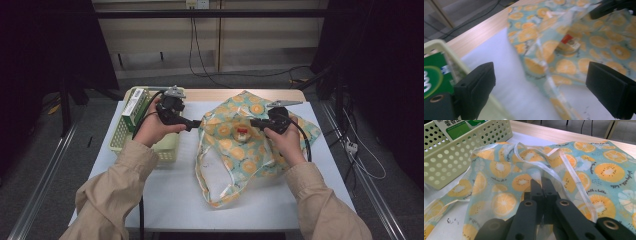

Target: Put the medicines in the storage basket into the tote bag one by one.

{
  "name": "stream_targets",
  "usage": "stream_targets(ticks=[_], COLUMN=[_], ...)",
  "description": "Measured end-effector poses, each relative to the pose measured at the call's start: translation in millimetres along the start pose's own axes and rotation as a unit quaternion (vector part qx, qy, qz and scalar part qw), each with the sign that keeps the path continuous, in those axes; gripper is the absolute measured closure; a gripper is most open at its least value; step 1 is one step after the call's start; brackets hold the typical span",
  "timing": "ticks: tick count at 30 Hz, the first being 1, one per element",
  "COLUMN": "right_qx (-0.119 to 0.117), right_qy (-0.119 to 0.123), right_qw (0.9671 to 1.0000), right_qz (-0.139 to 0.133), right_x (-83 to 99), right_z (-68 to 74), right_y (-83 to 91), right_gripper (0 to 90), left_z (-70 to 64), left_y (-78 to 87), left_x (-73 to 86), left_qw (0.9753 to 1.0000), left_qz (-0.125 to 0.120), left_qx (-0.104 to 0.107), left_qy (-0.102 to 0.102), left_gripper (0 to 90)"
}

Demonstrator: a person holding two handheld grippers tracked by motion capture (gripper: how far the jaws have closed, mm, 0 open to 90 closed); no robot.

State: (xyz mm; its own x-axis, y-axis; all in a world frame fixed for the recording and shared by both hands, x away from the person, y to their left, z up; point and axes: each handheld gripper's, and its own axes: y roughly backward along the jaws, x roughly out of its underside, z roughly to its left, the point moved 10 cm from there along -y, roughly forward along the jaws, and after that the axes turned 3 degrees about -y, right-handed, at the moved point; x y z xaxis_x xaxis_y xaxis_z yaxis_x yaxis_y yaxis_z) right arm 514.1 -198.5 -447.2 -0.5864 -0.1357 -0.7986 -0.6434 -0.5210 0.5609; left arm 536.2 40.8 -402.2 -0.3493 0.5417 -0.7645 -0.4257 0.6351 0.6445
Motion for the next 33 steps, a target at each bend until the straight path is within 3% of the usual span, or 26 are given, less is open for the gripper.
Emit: stream_targets(ticks=[3, 5, 7, 10, 15, 16, 22, 26, 29, 31, 32, 33], right_qx=[-0.002, -0.001, -0.001, -0.003, -0.005, -0.005, -0.006, -0.008, -0.007, -0.006, -0.006, -0.006], right_qy=[-0.002, 0.0, 0.0, 0.0, -0.001, -0.004, -0.006, -0.005, -0.007, -0.007, -0.006, -0.007], right_qw=[1.0, 1.0, 1.0, 1.0, 1.0, 1.0, 1.0, 1.0, 1.0, 1.0, 1.0, 1.0], right_qz=[-0.001, 0.0, 0.0, 0.0, -0.005, -0.006, -0.004, -0.002, -0.001, -0.001, -0.001, -0.001], right_x=[-0.5, 0.0, 0.0, -0.4, -2.2, -2.4, -0.8, -0.1, 0.0, -0.1, -0.3, -0.3], right_z=[0.5, 0.5, 1.0, 1.8, 0.9, 0.4, -2.3, -2.9, -4.7, -5.6, -6.0, -6.4], right_y=[0.9, 0.9, 1.2, 1.6, 3.2, 3.3, 1.9, 0.8, 0.8, 0.9, 1.0, 1.0], right_gripper=[90.0, 90.0, 90.0, 90.0, 90.0, 90.0, 90.0, 90.0, 90.0, 90.0, 90.0, 90.0], left_z=[17.5, 31.1, 46.7, 59.8, 73.0, 76.3, 85.2, 95.6, 101.2, 106.2, 110.0, 111.6], left_y=[3.7, 4.0, 4.2, 1.8, -1.3, -2.1, -6.3, -7.6, -9.6, -10.4, -10.5, -11.4], left_x=[4.3, 9.1, 13.8, 19.6, 22.1, 23.0, 26.1, 32.9, 38.8, 41.6, 42.3, 42.5], left_qw=[0.9998, 0.9995, 0.9985, 0.9977, 0.9966, 0.9957, 0.9954, 0.9939, 0.9922, 0.9906, 0.9886, 0.9883], left_qz=[0.002, 0.003, 0.003, 0.004, -0.004, -0.001, 0.001, 0.008, 0.011, 0.015, 0.013, 0.01], left_qx=[-0.02, -0.027, -0.048, -0.056, -0.065, -0.077, -0.073, -0.088, -0.092, -0.104, -0.119, -0.116], left_qy=[0.001, 0.014, 0.024, 0.038, 0.05, 0.052, 0.061, 0.067, 0.083, 0.088, 0.092, 0.098], left_gripper=[8.7, 8.8, 8.5, 8.9, 9.1, 9.3, 9.0, 8.4, 7.5, 7.2, 6.6, 6.5])
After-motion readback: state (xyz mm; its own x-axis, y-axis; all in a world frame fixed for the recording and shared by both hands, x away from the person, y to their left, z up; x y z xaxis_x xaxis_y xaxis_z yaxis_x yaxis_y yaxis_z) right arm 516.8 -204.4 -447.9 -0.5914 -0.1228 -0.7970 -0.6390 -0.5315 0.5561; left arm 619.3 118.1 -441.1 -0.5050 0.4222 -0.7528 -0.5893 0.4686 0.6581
